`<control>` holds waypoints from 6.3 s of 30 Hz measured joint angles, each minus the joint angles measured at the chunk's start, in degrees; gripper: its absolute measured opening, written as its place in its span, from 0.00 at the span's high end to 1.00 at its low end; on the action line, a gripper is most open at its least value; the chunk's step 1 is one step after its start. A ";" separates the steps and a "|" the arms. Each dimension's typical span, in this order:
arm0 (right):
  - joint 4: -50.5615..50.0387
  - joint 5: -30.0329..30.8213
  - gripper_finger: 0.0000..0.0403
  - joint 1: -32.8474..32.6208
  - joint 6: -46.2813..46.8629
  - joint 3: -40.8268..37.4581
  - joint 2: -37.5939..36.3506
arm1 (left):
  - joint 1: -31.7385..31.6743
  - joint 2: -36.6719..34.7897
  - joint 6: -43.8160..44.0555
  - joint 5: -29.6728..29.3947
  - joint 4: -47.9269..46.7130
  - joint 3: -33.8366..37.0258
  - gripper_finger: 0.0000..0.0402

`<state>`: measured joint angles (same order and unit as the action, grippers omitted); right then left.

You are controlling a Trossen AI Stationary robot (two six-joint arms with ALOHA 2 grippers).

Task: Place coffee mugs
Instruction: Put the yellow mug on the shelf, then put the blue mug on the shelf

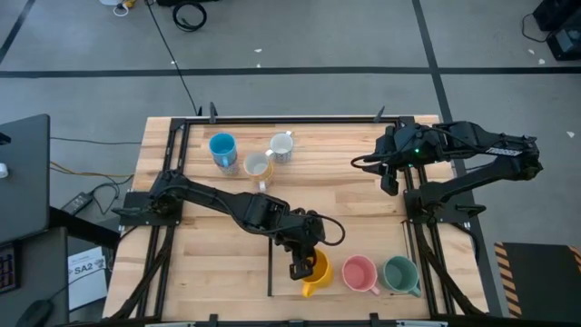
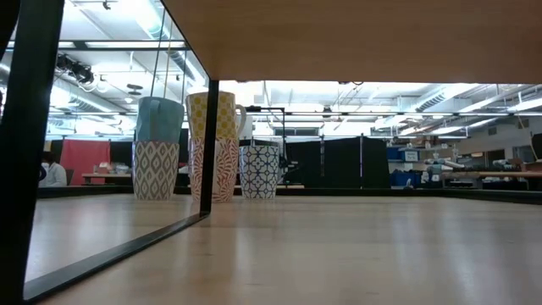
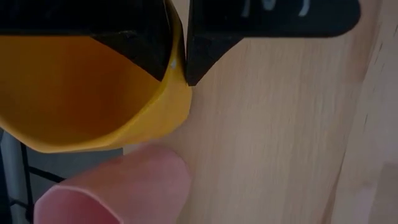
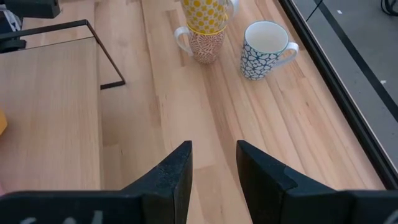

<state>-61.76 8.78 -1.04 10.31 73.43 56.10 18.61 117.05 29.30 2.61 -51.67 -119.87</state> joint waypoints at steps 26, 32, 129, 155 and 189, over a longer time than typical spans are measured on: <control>-0.01 0.02 0.68 0.00 -1.51 0.00 0.00 | -0.07 0.00 -0.02 -1.52 -1.80 0.00 0.90; -0.02 0.02 0.68 0.00 -1.51 0.00 0.00 | -0.07 0.00 -0.02 -1.51 -1.78 0.00 0.90; -0.43 0.02 0.68 0.02 -2.80 0.04 -0.02 | -28.03 -21.27 -13.69 -6.95 -27.15 -0.24 0.72; 0.05 0.04 0.68 0.02 -2.82 0.04 -0.02 | -63.69 -30.93 -18.03 -6.83 -35.41 29.58 0.72; 0.12 0.02 0.68 0.02 -2.86 0.02 -0.02 | -63.01 -30.77 -16.10 -4.66 -25.53 42.34 0.72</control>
<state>-61.65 8.80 -1.02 7.44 73.45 56.07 -44.40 86.28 13.20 -2.04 -77.20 -77.53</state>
